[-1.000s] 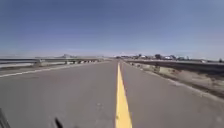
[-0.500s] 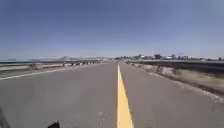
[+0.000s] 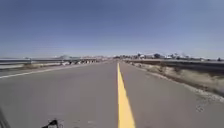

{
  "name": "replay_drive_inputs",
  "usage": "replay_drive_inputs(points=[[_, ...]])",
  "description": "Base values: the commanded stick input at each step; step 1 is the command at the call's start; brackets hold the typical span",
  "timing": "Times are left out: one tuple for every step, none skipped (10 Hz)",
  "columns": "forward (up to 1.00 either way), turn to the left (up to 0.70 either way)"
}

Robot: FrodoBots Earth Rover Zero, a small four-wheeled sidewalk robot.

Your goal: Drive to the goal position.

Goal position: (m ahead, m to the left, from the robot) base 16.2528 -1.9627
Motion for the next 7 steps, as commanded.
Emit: replay_drive_inputs(points=[[0.85,0.00],[0.85,0.00],[0.85,0.00],[0.85,0.00],[0.85,0.00],[0.85,0.00],[0.85,0.00]])
